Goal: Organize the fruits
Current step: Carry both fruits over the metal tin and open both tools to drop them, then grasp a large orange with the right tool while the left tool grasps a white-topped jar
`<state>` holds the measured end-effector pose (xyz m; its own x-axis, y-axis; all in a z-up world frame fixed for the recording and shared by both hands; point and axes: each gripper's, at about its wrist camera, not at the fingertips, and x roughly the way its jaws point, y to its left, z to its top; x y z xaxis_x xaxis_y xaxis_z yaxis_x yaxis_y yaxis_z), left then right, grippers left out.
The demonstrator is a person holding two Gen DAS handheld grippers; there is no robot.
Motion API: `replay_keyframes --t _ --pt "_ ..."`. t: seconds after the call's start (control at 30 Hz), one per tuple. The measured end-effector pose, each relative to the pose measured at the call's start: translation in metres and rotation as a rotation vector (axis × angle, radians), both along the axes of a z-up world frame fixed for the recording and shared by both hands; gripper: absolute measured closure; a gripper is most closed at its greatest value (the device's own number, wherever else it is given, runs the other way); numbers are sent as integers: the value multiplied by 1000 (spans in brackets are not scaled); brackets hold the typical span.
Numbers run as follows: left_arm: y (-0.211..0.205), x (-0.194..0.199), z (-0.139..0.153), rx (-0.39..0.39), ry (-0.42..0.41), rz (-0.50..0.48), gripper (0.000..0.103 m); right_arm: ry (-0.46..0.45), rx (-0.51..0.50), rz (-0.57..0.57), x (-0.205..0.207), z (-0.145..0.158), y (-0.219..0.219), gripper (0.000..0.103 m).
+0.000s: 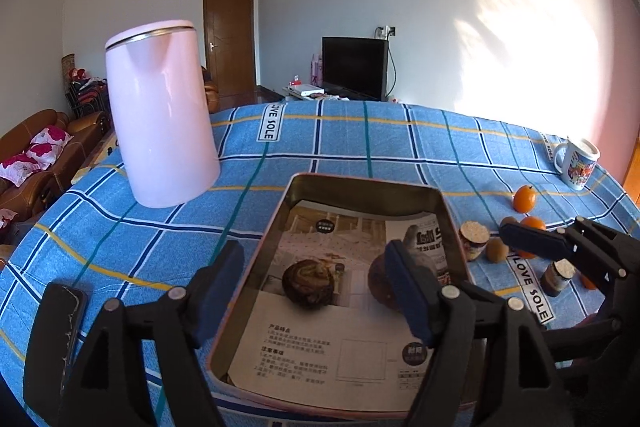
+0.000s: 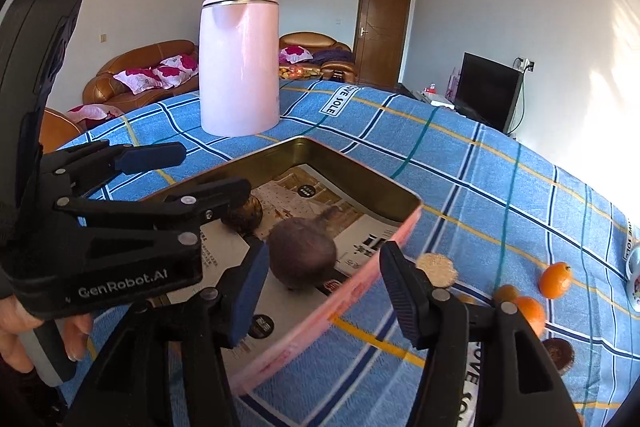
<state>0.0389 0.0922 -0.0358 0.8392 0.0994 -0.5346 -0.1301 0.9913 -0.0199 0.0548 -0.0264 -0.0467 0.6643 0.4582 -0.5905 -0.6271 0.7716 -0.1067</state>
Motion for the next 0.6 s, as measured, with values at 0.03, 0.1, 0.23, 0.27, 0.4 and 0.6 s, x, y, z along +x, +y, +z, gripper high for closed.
replay_keyframes --t 0.03,0.1,0.23,0.27,0.4,0.6 --pt "-5 -2 3 0 -8 -9 25 -9 7 -18 -3 3 -12 38" --pt "-18 -4 7 0 -23 -41 22 -12 28 -63 -9 7 -42 37" --pt "-55 -3 10 11 -27 -116 17 -32 29 -227 -16 12 -109 37" --pt "-65 -2 10 16 -22 -139 17 -35 18 -271 -17 12 -124 37" --pt "-104 2 7 34 -2 -224 17 -29 -12 -409 -16 7 -175 37" --pt "-151 15 -6 21 71 -342 17 69 -7 -472 -4 -11 -209 37"
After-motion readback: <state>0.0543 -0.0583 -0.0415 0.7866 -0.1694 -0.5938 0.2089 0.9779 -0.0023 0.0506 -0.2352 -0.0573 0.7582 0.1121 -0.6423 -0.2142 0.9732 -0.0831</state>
